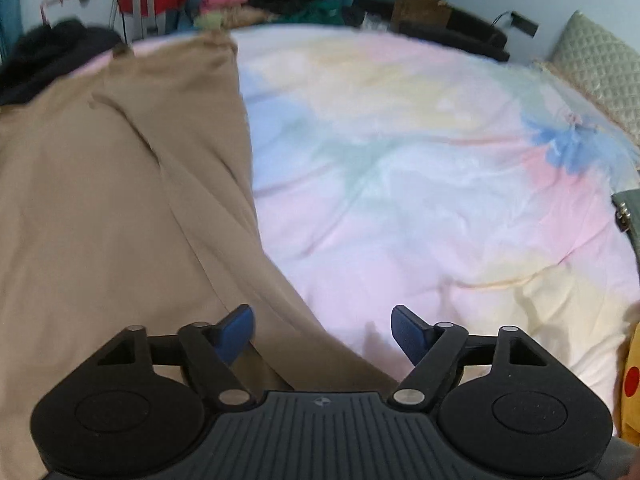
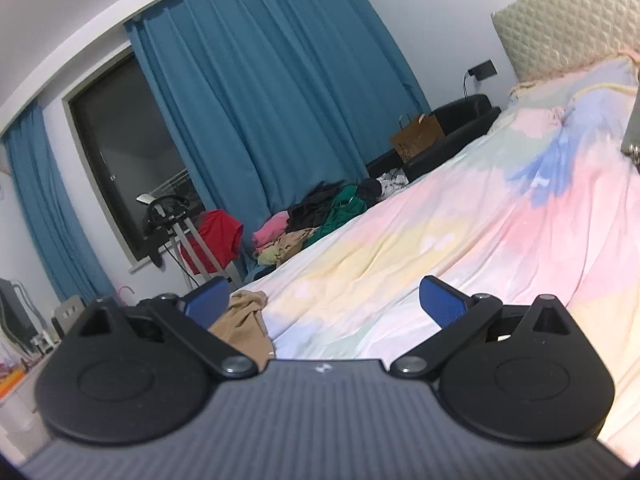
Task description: Fold clothes
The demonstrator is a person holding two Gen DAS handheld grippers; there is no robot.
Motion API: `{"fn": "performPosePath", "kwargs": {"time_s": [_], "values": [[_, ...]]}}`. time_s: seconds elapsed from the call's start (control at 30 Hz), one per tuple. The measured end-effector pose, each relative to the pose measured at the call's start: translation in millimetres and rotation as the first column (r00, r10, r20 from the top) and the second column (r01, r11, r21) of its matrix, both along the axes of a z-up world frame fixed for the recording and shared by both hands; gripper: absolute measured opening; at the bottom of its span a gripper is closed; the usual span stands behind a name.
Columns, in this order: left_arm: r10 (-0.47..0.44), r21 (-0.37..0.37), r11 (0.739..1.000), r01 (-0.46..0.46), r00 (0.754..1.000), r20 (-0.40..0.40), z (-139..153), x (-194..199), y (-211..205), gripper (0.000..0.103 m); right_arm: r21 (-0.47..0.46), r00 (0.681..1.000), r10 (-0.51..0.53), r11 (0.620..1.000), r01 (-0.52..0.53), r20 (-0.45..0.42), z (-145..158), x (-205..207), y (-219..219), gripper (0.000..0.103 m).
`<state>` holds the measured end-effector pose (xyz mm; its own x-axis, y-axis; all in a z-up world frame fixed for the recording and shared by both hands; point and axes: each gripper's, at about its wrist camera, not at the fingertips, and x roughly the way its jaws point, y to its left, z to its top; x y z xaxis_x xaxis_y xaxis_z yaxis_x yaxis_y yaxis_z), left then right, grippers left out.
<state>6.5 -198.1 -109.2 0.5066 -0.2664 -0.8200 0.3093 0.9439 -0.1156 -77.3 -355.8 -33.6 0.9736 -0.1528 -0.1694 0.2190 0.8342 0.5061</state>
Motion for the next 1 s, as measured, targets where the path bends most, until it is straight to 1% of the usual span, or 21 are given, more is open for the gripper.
{"fn": "performPosePath", "kwargs": {"time_s": [0.03,0.07,0.1,0.13,0.17,0.23,0.33,0.4,0.5,0.6,0.67,0.77,0.83,0.9,0.93,0.97,1.0], "values": [[0.005,0.010,1.000,-0.005,1.000,-0.006,-4.9,2.3,0.8,0.057,0.005,1.000,0.002,1.000,-0.002,-0.003,-1.0,0.7,-0.6,0.103],[0.010,0.020,1.000,-0.009,1.000,-0.012,-9.8,4.6,1.6,0.043,0.010,1.000,0.005,1.000,-0.005,-0.006,-2.2,1.9,-1.2,0.103],[0.015,0.025,1.000,-0.014,1.000,-0.018,-13.9,6.6,3.2,0.034,0.013,1.000,0.010,1.000,-0.009,-0.008,-2.8,2.8,-1.4,0.103],[0.021,0.003,1.000,-0.021,1.000,-0.021,-14.2,7.3,9.2,0.019,0.015,1.000,0.014,1.000,-0.014,-0.011,-3.3,3.6,-1.6,0.103],[0.027,-0.018,0.999,-0.027,0.999,-0.024,-14.5,8.0,15.3,0.009,0.018,1.000,0.018,1.000,-0.018,-0.013,-3.9,4.2,-1.7,0.103],[0.023,-0.064,0.998,-0.024,0.999,-0.025,-11.2,7.7,27.4,0.005,0.022,0.999,0.027,0.999,-0.027,-0.017,-4.9,4.4,-1.2,0.103],[-0.002,-0.134,0.991,-0.001,1.000,-0.025,2.0,5.7,47.1,0.004,0.026,0.999,0.035,0.999,-0.035,-0.028,-6.6,5.9,1.2,0.103],[-0.004,-0.187,0.982,-0.005,0.999,-0.044,12.2,5.8,65.4,0.004,0.029,0.999,0.038,0.999,-0.037,-0.034,-7.3,6.9,1.2,0.103],[0.022,-0.270,0.962,-0.051,0.994,-0.111,19.1,8.1,101.8,0.004,0.030,0.998,0.039,0.999,-0.037,-0.046,-8.1,8.9,2.8,0.103],[0.046,-0.330,0.938,-0.107,0.981,-0.188,16.3,9.1,139.2,0.004,0.019,0.997,0.044,0.999,-0.043,-0.061,-8.9,11.7,5.9,0.103],[0.066,-0.341,0.930,-0.139,0.974,-0.217,11.2,8.5,159.9,0.003,0.005,0.996,0.049,0.999,-0.049,-0.071,-9.0,13.7,8.3,0.103],[0.107,-0.340,0.922,-0.185,0.966,-0.236,-0.3,9.6,183.6,0.003,-0.021,0.995,0.055,0.998,-0.057,-0.089,-9.1,16.8,13.8,0.103],[0.108,-0.381,0.899,-0.216,0.952,-0.285,-13.9,9.4,197.0,0.003,-0.038,0.993,0.056,0.997,-0.060,-0.100,-9.1,18.5,18.9,0.103],[0.103,-0.408,0.880,-0.244,0.935,-0.339,-26.4,8.1,205.0,0.008,-0.058,0.992,0.055,0.996,-0.062,-0.113,-8.7,20.8,23.5,0.103],[0.108,-0.410,0.874,-0.260,0.928,-0.357,-31.4,8.4,208.2,0.017,-0.066,0.991,0.055,0.996,-0.063,-0.119,-8.6,21.6,25.6,0.103],[0.114,-0.412,0.869,-0.275,0.920,-0.374,-36.1,8.5,211.4,0.028,-0.074,0.991,0.055,0.995,-0.064,-0.124,-8.4,22.5,27.6,0.103],[0.119,-0.410,0.866,-0.284,0.916,-0.384,-38.6,7.2,214.3,0.034,-0.082,0.990,0.054,0.995,-0.065,-0.129,-8.3,23.4,29.7,0.103]]}}
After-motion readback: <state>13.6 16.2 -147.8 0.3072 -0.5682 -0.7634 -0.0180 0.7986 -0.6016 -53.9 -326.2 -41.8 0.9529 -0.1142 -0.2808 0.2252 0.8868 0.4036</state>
